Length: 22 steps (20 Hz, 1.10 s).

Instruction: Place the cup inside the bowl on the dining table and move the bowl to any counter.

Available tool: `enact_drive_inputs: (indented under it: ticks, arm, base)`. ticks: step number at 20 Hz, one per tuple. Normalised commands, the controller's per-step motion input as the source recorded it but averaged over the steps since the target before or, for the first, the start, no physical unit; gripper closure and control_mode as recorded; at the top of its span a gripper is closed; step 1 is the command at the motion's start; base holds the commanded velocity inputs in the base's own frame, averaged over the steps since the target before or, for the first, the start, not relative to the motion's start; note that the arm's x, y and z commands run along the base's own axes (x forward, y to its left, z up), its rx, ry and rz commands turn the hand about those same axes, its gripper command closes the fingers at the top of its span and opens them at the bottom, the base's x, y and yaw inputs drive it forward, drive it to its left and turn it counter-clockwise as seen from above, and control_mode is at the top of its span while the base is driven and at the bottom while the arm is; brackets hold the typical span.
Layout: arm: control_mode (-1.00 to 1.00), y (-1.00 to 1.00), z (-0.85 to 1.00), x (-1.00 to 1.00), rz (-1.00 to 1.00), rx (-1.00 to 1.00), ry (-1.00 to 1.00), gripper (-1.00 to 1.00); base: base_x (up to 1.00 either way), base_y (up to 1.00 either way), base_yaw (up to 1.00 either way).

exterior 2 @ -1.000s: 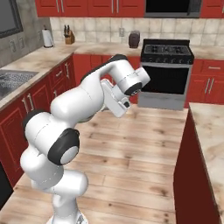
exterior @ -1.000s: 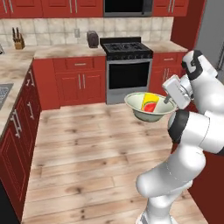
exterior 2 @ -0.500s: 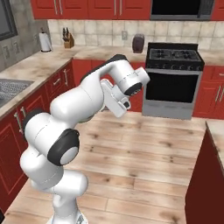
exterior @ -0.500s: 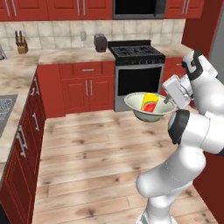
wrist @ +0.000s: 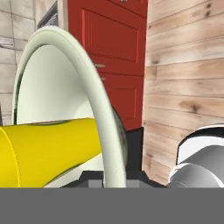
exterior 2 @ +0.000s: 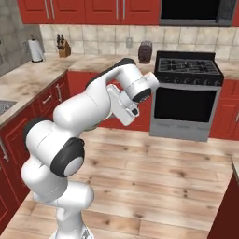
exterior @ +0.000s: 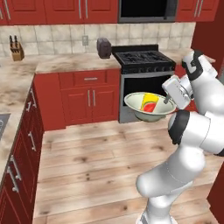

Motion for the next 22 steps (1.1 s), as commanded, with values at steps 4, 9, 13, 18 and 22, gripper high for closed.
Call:
enact_drive_inputs:
  ticks: [4,9,13,18,22]
  arm:
    - [1.00,0.00,0.00,0.00,0.00,0.00,0.00,1.00]
    - [1.00,0.00,0.00,0.00,0.00,0.00,0.00,1.00]
    - [1.00,0.00,0.00,0.00,0.00,0.00,0.00,1.00]
    - [1.00,0.00,0.00,0.00,0.00,0.00,0.00,1.00]
    - [1.00,0.00,0.00,0.00,0.00,0.00,0.00,1.00]
  base:
    - [0.84,0.28,-0.02]
    - [0.86,0.32,-0.02]
    - [0.87,0.33,-0.02]
    - [0.83,0.33,-0.02]
    - [0.88,0.31,-0.01]
